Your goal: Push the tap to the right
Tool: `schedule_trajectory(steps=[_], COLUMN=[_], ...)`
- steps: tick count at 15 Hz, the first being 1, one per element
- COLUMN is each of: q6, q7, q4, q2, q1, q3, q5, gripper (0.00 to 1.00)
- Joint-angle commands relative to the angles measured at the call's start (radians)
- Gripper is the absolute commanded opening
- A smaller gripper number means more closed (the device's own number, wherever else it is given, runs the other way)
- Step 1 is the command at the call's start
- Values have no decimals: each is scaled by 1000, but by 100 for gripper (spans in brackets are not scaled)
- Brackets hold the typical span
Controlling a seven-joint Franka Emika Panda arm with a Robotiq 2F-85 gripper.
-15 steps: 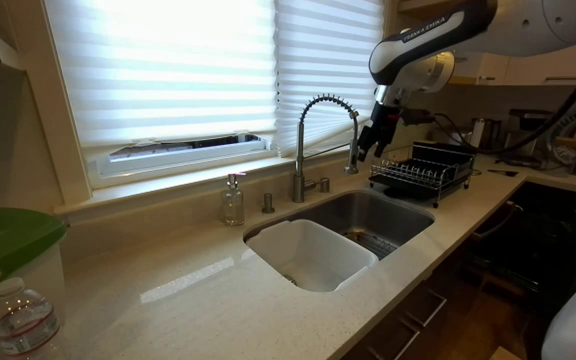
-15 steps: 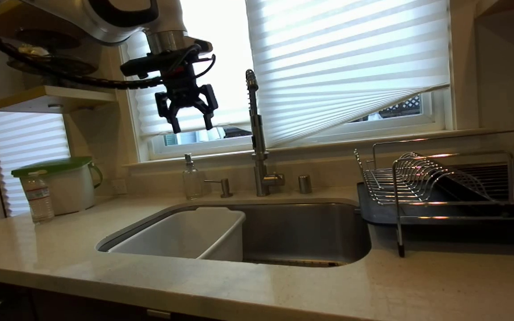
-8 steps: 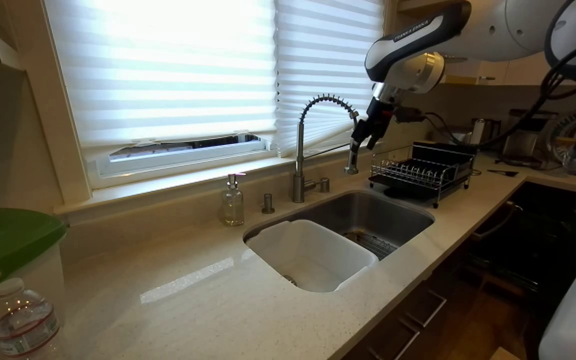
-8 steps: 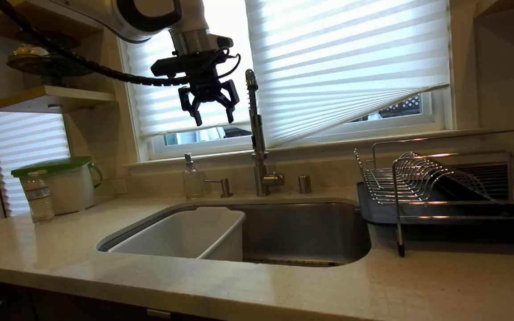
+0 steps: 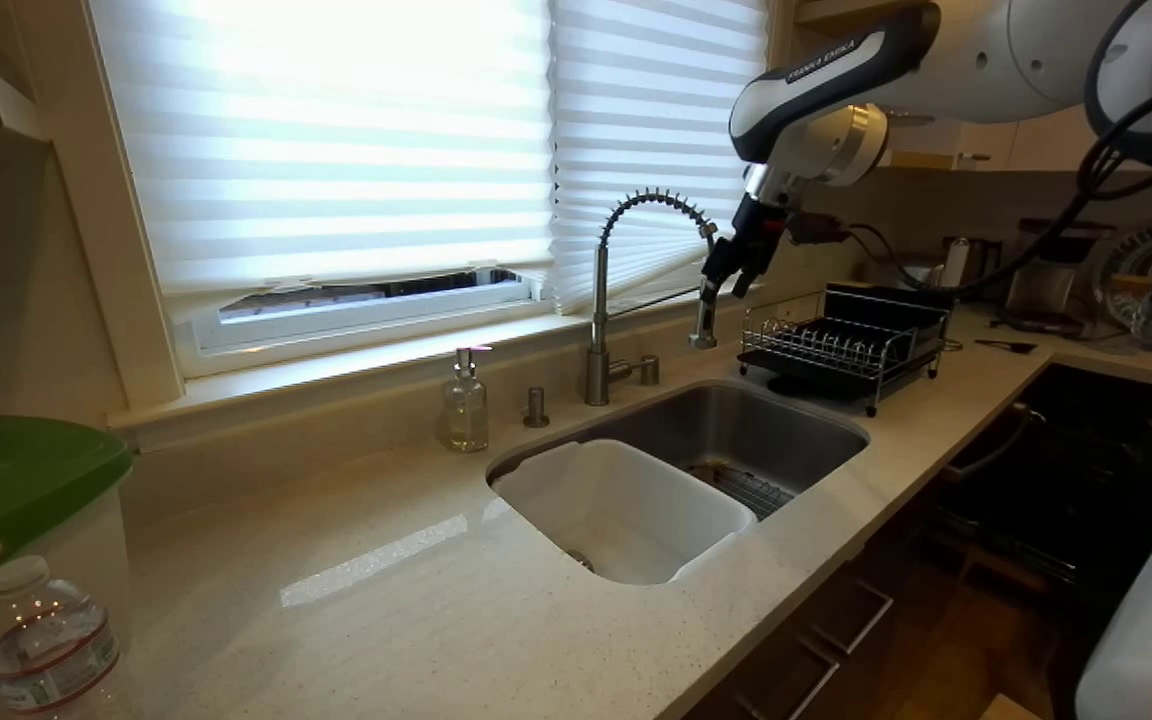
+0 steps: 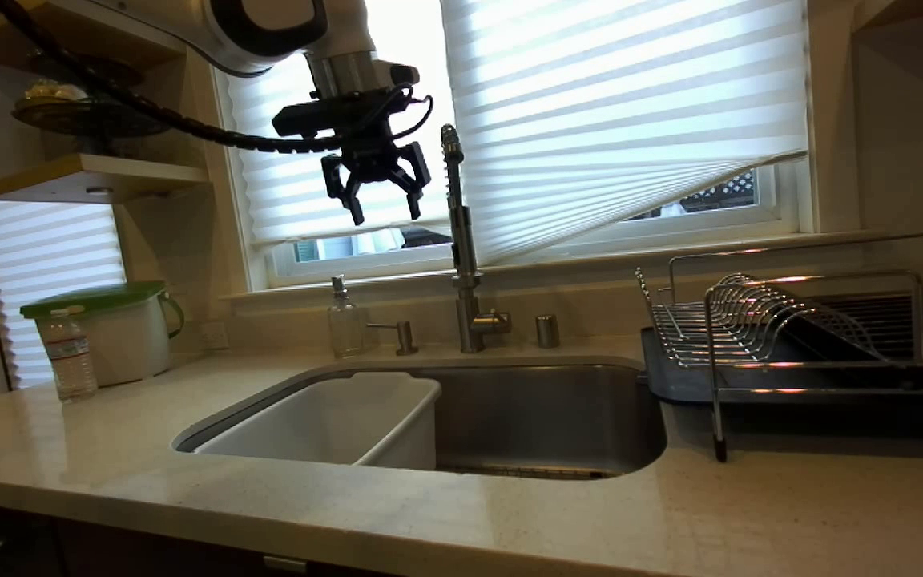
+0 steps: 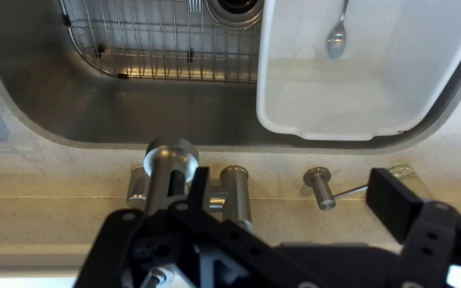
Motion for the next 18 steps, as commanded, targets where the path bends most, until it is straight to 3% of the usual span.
schedule_trajectory(steps=[1, 8, 18], q6=[36, 111, 102], q7=[-51, -120, -251], q4=[41, 137, 295], q2=[48, 150, 304], q1=[-35, -89, -206], q3=[15, 29, 96], q5=[54, 120, 281], gripper=[100, 100, 100])
